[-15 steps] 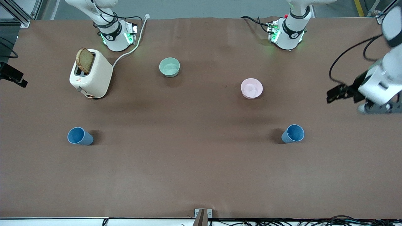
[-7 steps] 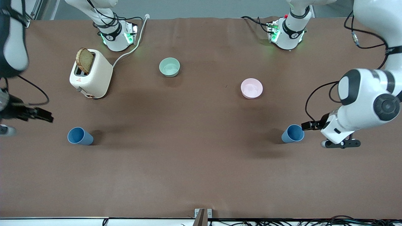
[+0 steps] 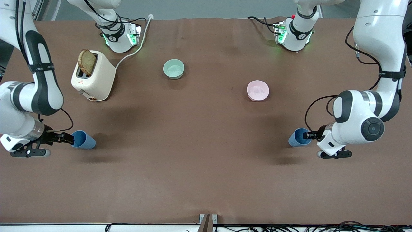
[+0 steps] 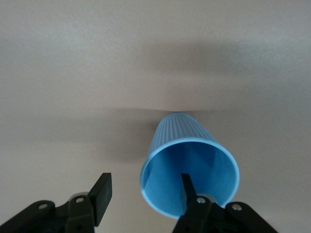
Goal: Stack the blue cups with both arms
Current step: 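Grasp the blue cups with the right gripper and the left gripper, then carry the cup to the table center with the left gripper while the right gripper lifts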
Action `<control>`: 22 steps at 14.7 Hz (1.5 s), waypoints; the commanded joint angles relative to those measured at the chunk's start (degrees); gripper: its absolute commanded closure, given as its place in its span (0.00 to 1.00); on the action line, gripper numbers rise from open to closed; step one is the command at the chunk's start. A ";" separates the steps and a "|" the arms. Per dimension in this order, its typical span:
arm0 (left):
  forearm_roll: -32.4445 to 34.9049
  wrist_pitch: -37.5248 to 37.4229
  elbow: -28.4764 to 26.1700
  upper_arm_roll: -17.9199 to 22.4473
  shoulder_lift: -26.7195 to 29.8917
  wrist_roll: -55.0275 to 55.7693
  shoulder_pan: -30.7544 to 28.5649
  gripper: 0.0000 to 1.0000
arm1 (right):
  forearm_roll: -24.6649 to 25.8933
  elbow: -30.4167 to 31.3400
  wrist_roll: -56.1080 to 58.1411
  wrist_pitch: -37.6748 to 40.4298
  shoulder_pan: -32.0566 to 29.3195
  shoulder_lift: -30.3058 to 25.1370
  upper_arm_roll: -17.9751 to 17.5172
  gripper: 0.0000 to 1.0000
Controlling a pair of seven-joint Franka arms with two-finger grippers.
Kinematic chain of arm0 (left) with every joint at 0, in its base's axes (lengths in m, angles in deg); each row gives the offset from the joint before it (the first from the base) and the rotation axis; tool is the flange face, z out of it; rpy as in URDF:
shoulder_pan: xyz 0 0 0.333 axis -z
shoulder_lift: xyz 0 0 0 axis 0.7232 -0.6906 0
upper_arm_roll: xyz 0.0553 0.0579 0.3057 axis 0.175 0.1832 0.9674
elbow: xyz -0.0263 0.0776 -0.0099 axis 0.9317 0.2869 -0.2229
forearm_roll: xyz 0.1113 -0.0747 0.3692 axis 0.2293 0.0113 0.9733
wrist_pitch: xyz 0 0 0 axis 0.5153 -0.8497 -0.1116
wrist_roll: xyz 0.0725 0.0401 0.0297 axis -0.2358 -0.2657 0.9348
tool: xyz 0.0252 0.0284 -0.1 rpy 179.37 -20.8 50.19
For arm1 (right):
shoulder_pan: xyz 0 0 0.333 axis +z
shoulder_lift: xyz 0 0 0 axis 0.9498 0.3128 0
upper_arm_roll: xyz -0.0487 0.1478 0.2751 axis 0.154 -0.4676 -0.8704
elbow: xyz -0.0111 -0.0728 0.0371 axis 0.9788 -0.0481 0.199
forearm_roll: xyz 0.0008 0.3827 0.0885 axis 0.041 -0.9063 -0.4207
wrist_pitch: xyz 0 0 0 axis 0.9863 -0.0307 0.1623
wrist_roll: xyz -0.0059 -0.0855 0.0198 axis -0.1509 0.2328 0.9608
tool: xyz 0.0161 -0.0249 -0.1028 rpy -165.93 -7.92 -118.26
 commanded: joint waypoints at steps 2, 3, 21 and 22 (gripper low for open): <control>0.59 0.08 1.04 -0.41 -1.42 -0.28 0.00 0.68 | 0.55 8.40 0.91 -10.27 -0.75 -1.13 -0.66 0.00; 0.59 0.08 1.13 -0.41 -1.51 -0.46 0.09 0.78 | 0.55 9.29 0.91 -11.69 -0.66 -0.96 -0.66 0.00; -2.67 3.66 7.63 -18.34 -5.28 48.47 22.13 0.99 | -6.10 -3.86 -2.32 6.19 1.18 0.28 -1.01 0.99; -2.23 5.43 7.63 -18.26 -6.42 50.41 23.37 0.99 | -8.22 -6.50 -5.04 9.88 2.23 0.28 -1.01 0.99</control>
